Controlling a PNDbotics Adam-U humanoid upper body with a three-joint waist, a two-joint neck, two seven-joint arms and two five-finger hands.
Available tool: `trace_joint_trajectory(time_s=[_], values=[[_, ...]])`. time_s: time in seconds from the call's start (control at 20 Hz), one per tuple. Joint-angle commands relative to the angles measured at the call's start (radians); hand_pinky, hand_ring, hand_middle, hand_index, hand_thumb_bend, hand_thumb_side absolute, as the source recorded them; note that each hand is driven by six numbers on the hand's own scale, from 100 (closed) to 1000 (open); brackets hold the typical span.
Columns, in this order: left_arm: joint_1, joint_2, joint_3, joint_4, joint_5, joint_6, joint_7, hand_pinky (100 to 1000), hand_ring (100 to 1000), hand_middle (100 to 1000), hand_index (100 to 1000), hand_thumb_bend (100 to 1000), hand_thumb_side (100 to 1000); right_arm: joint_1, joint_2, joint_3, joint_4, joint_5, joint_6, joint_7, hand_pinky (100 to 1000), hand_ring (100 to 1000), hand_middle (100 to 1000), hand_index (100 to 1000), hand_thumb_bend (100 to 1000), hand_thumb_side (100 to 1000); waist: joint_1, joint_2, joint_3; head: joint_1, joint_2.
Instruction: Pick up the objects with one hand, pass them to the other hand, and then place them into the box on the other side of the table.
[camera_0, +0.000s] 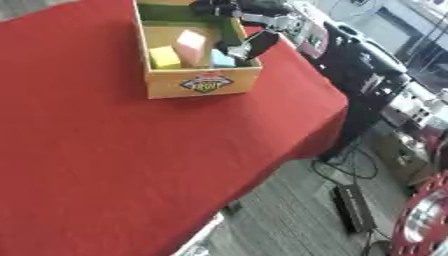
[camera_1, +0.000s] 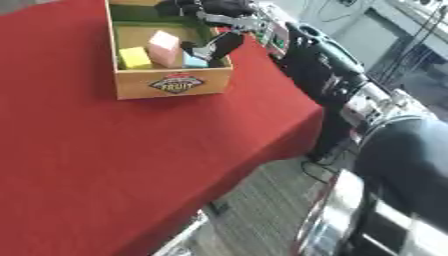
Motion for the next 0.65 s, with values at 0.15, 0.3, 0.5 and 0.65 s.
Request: trace_joint_trajectory(time_s=[0.15, 0.3, 0.5, 0.65], values=[[-0.002, 0.026, 0.017, -0.021, -0.003, 0.000, 0.008, 764, 671, 613, 837, 802, 590, 0.000, -0.043, -0.031, -0.008, -0.062, -0.002, 0.033, 1000, 1000, 1000, 1000, 100, 100, 0.001, -0.022, -0.005, 0.003, 0.005], [0.005, 0.022, 0.027, -0.021, -0.004, 0.006, 0.018, 764, 667, 611, 837, 785, 596, 0.014, -0.008, -0.059, -0.038, -0.238, 0.012, 0.034, 1000, 1000, 1000, 1000, 100, 165, 0.004, -0.023, -0.010, 0.053, -0.003], [0.025, 0.012, 0.050, -0.021, -0.002, 0.020, 0.043, 762, 662, 607, 836, 765, 598, 0.068, 0.047, -0.134, -0.241, -0.714, 0.113, 0.004, 942, 1000, 949, 1000, 100, 470, 0.011, -0.032, -0.024, 0.150, -0.026], [0.035, 0.008, 0.061, -0.021, -0.002, 0.028, 0.058, 761, 659, 596, 835, 761, 587, 0.149, 0.073, -0.187, -0.371, -1.002, 0.226, 0.061, 918, 1000, 911, 1000, 100, 470, 0.017, -0.043, -0.038, 0.226, -0.030]])
